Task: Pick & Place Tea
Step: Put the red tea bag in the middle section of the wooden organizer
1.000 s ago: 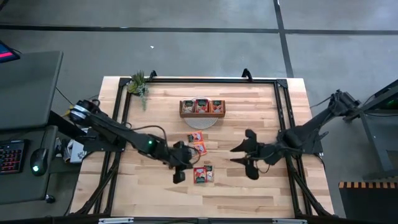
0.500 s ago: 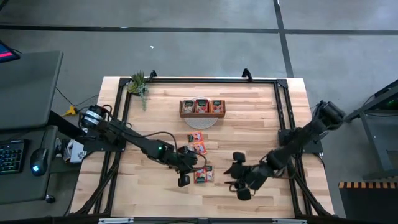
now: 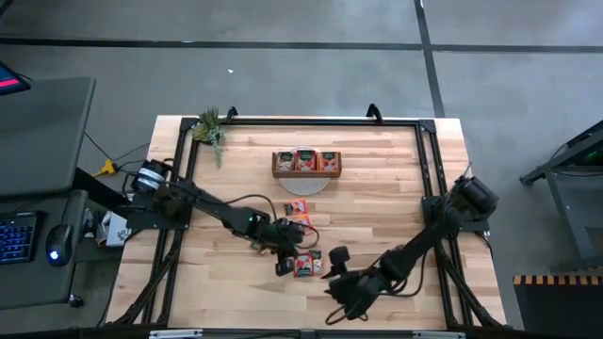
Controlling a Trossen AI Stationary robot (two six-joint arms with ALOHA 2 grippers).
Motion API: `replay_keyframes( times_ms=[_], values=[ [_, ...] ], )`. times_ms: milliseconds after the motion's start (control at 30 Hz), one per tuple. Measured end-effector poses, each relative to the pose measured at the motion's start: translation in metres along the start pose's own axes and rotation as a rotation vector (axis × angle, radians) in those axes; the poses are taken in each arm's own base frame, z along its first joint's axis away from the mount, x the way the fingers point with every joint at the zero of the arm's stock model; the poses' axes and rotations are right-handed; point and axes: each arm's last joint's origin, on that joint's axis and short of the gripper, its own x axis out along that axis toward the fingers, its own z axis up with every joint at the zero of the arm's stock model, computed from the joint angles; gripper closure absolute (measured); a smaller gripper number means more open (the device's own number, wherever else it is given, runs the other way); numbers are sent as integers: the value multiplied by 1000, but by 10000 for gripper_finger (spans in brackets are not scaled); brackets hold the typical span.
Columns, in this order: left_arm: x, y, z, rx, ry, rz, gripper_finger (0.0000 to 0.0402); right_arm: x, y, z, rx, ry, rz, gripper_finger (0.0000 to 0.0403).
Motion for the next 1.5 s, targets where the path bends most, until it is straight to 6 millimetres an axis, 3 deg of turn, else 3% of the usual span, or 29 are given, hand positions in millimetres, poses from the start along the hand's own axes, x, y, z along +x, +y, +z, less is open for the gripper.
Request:
replay_keyframes(
  times_ms=[300,533,800,1133,1500],
  values=[
    [0,-3,-2,13,24,-47,401,36,0,-3,-36,72,-55,231],
    [0,-3,-1,19,12,-33,401,38,-4,-4,23,75,-75,231],
    [22,6,-12,-4,91,-36,401,38,-5,-4,22,75,-103,231],
    [27,6,-12,-29,70,-36,401,38,-5,-4,18,78,-111,231],
    [27,6,-12,-27,73,-39,401,45,0,-12,-180,123,-27,231]
  ],
)
